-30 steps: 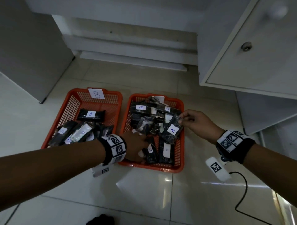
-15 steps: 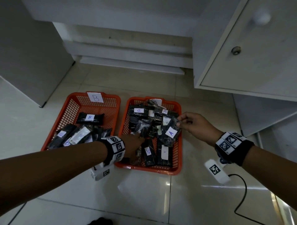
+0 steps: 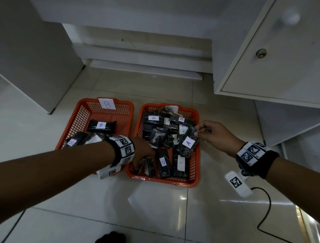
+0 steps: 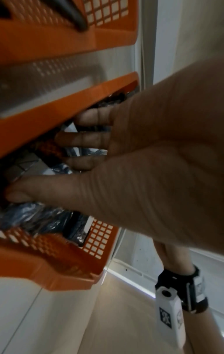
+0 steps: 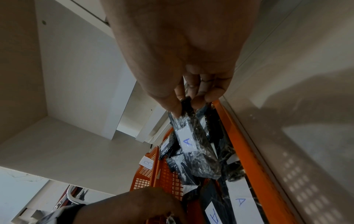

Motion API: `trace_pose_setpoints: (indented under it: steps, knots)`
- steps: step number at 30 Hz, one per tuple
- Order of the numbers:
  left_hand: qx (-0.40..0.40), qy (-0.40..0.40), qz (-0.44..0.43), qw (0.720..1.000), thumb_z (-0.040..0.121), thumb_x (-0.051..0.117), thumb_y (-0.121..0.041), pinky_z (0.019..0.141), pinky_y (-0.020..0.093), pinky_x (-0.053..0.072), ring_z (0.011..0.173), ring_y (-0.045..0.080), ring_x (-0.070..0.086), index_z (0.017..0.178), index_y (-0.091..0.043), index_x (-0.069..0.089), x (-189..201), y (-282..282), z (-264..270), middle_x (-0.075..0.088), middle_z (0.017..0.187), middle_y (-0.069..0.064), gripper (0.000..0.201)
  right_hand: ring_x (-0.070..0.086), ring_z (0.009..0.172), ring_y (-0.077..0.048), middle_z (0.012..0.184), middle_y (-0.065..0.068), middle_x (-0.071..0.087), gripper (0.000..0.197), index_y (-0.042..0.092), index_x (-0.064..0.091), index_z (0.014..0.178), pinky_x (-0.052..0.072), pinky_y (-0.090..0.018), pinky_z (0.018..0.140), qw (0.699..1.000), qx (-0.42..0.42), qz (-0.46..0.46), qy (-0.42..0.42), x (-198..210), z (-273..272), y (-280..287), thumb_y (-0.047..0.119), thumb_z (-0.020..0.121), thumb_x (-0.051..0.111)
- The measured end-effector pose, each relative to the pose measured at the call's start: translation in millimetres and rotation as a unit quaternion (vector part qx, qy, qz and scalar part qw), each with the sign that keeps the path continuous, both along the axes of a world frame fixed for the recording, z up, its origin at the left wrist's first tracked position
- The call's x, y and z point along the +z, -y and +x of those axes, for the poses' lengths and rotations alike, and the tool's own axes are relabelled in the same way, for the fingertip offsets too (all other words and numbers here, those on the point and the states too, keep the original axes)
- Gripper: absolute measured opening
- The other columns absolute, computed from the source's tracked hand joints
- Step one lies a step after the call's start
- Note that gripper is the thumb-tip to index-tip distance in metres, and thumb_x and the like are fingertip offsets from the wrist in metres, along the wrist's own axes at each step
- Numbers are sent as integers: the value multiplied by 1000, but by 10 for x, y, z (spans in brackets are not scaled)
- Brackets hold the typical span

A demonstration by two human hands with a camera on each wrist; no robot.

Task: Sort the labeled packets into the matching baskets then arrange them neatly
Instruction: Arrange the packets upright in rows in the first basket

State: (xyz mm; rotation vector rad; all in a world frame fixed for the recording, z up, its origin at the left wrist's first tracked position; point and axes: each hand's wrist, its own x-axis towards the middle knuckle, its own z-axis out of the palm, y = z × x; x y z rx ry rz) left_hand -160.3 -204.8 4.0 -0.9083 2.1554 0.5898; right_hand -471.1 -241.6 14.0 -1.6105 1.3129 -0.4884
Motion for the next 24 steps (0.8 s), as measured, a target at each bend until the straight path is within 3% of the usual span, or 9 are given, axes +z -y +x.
trace_pose_setpoints:
  steps: [3, 6, 9, 12, 16, 21, 24]
  knots:
    - [-9, -19, -26, 999, 81, 85, -27, 96, 34, 48, 124, 28, 59, 146, -18, 50, -84, -30, -62, 59, 139, 6, 74, 66, 77, 0, 92, -3, 74, 10, 14, 74, 104, 49, -17, 69, 1000, 2, -2, -2, 28, 36, -1, 17, 95, 76]
    - [25, -42, -44, 998, 89, 75, -44, 88, 33, 53, 109, 25, 65, 139, -19, 54, -45, 35, -53, 67, 124, 4, 59, 64, 73, 3, 90, -2, 73, 10, 13, 74, 105, 46, -10, 63, 1000, -4, -6, 4, 67, 19, 12, 15, 95, 75]
    - [91, -96, -56, 990, 93, 66, -54, 86, 35, 57, 99, 20, 66, 132, -19, 57, 72, 192, -44, 70, 117, 1, 53, 63, 69, 4, 89, -4, 73, 9, 9, 73, 104, 45, -9, 60, 1000, -23, -12, 16, 129, -42, 36, 12, 96, 75]
    - [174, -169, -65, 968, 94, 63, -58, 78, 30, 52, 94, 17, 64, 126, -17, 59, 117, 298, -154, 69, 114, 1, 52, 61, 64, 3, 88, -4, 73, 9, 6, 72, 104, 45, -10, 58, 997, -61, -19, 31, 188, -93, 76, 10, 96, 73]
    - [243, -231, -24, 942, 91, 66, -61, 78, 29, 50, 97, 16, 64, 121, -18, 63, -102, 165, -533, 68, 113, -2, 52, 58, 60, 5, 89, -5, 69, 3, 11, 71, 99, 45, -10, 56, 991, -120, -27, 50, 210, -102, 125, 9, 97, 72]
    - [198, -237, -22, 951, 89, 70, -59, 92, 32, 53, 109, 19, 65, 133, -18, 59, -205, 144, -649, 67, 123, -1, 61, 58, 61, 5, 87, -3, 70, 2, 10, 72, 99, 45, -10, 58, 993, -105, -23, 45, 156, -50, 92, 9, 98, 71]
    - [180, -210, -84, 958, 91, 68, -56, 88, 31, 52, 105, 17, 63, 133, -18, 59, -97, 269, -363, 65, 124, 0, 57, 65, 73, 4, 93, 1, 75, 7, 12, 76, 104, 48, -11, 65, 998, -55, -19, 37, 71, -2, 42, 11, 97, 72]
